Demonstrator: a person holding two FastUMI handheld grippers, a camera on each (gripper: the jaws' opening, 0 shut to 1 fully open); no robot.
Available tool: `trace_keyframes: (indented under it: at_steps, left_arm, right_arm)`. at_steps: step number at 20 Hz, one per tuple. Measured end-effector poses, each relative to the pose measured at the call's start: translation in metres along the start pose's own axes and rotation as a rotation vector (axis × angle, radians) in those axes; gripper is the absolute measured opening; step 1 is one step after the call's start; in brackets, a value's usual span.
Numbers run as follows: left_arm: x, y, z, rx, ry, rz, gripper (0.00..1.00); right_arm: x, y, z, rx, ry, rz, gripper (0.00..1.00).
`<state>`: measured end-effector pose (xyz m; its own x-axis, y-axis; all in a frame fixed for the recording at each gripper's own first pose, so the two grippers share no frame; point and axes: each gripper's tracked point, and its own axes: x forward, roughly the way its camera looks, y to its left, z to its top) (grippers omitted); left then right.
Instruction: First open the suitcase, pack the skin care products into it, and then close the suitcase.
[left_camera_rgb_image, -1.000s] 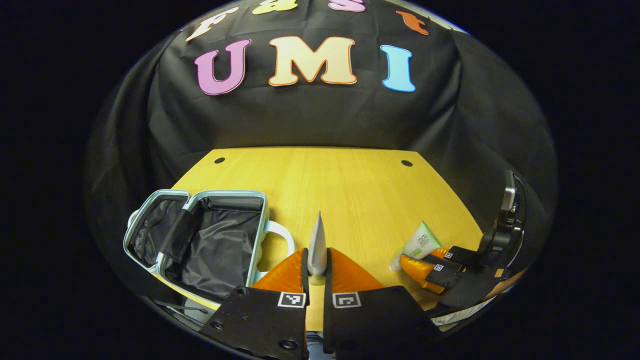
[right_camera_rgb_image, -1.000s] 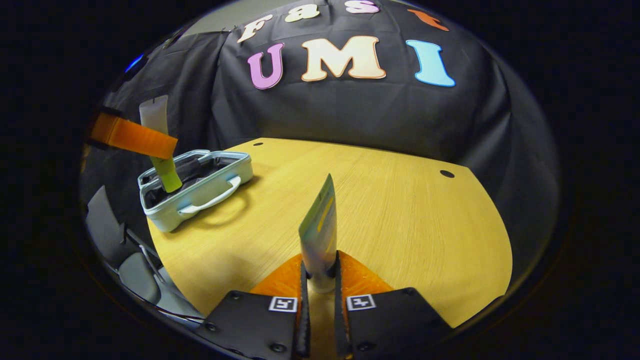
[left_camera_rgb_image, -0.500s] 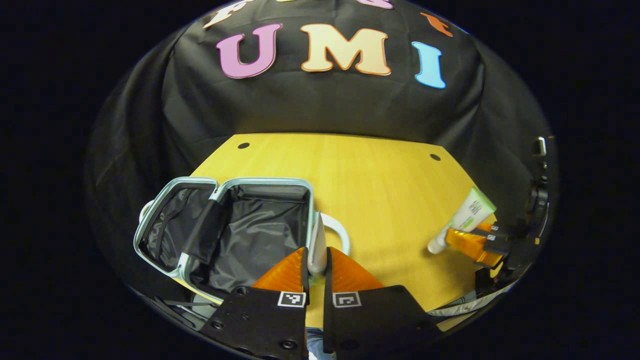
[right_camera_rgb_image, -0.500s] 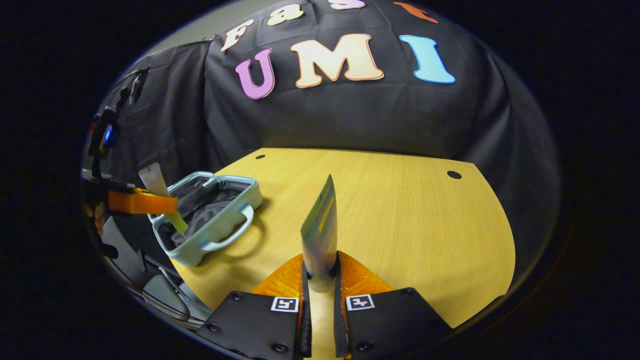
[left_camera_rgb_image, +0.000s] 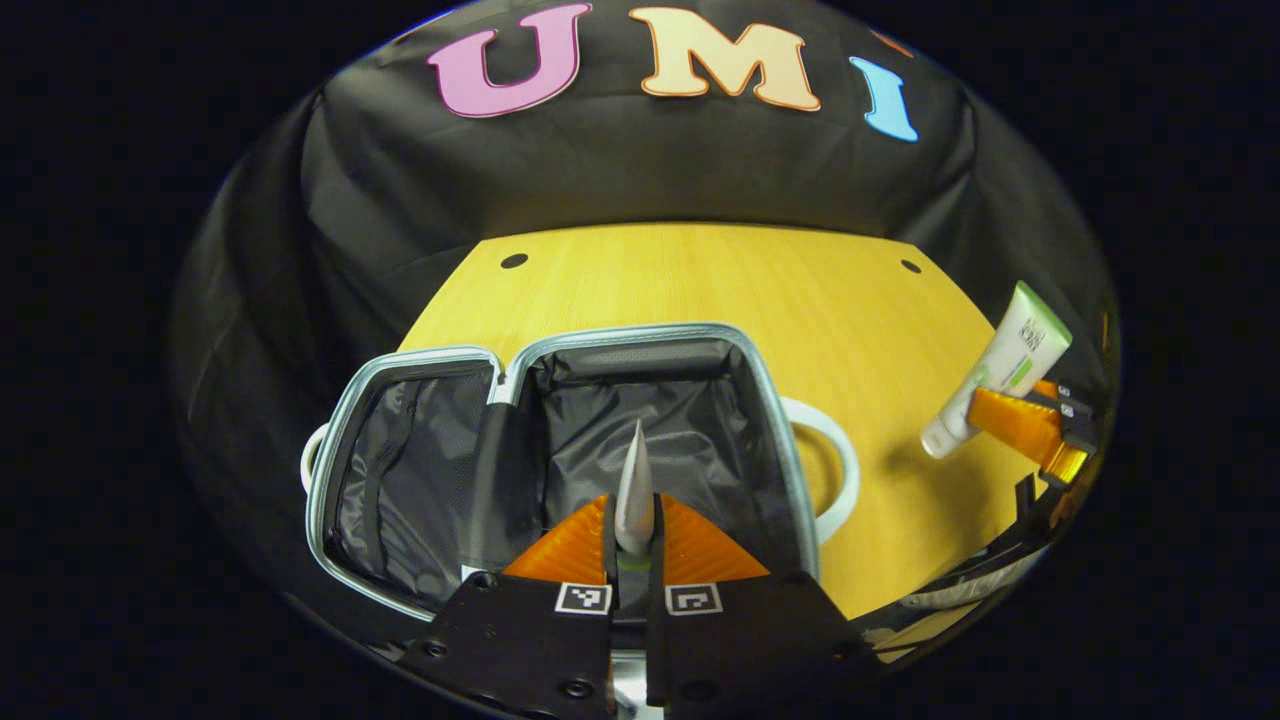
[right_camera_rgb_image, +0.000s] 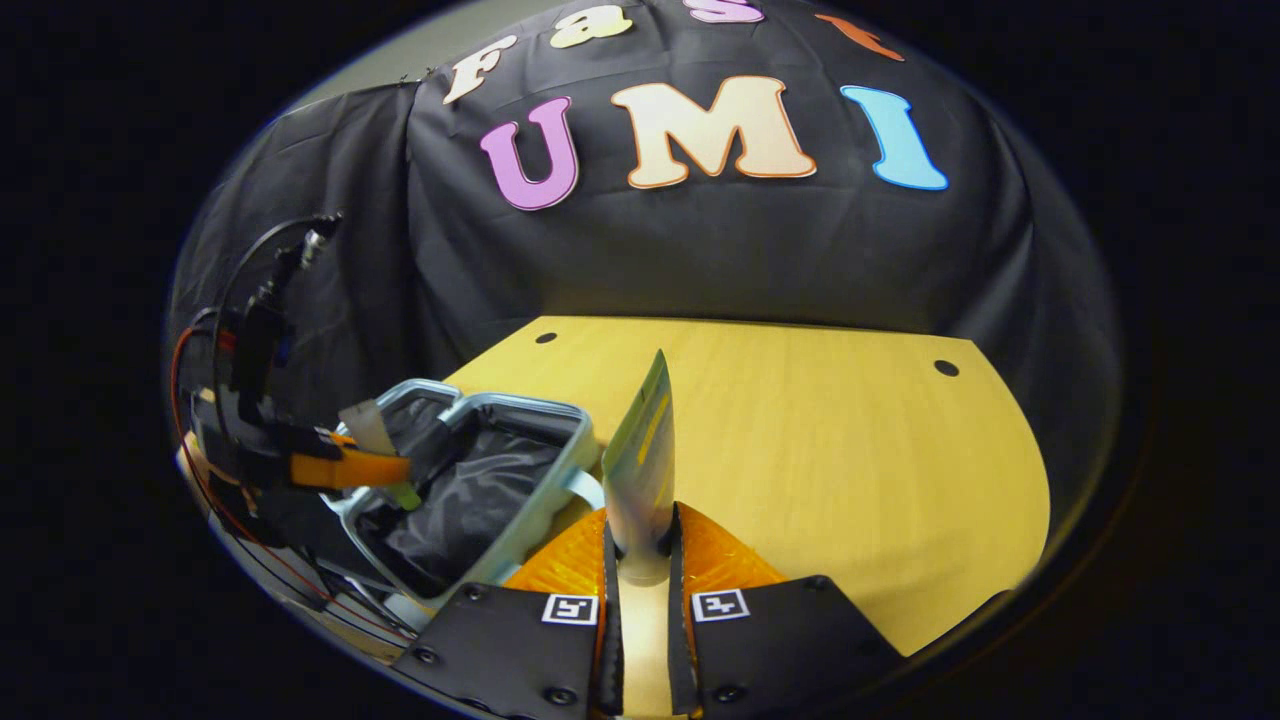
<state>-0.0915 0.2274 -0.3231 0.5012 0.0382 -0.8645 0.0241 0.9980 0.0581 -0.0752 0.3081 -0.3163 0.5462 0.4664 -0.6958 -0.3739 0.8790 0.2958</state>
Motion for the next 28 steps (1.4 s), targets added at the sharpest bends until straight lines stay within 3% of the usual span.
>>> trace_keyframes:
  at_steps: [5,10,15,19,23,24,25,26,28]
  left_arm:
    - [0.026,0.030,-0.030,0.016,0.115,-0.020,0.05]
    - [0.050,0.037,-0.062,-0.005,0.246,-0.076,0.06]
    - [0.072,0.034,-0.054,0.036,0.243,-0.125,0.07]
    - [0.072,0.027,-0.054,-0.026,0.227,-0.191,0.14]
    - [0.046,0.036,-0.034,-0.065,0.140,-0.229,0.47]
    - [0.042,0.044,-0.027,-0.071,0.118,-0.225,0.65]
    - [0.035,0.053,-0.022,-0.078,0.100,-0.215,0.66]
    - [0.032,0.063,-0.015,-0.091,0.071,-0.205,0.76]
    - [0.025,0.086,-0.005,-0.118,0.032,-0.163,0.83]
  right_arm:
    - [0.021,0.067,0.002,0.010,0.028,0.027,0.20]
    - [0.033,0.120,-0.025,0.031,0.137,0.090,0.19]
    - [0.038,0.152,-0.052,-0.028,0.238,0.123,0.19]
    - [0.046,0.162,-0.063,-0.028,0.277,0.128,0.20]
    - [0.065,0.159,-0.081,0.030,0.337,0.090,0.21]
    - [0.069,0.158,-0.083,0.044,0.347,0.086,0.22]
    - [0.071,0.159,-0.084,0.055,0.351,0.083,0.23]
    - [0.074,0.161,-0.082,0.062,0.347,0.090,0.23]
    - [0.073,0.169,-0.065,0.082,0.301,0.102,0.27]
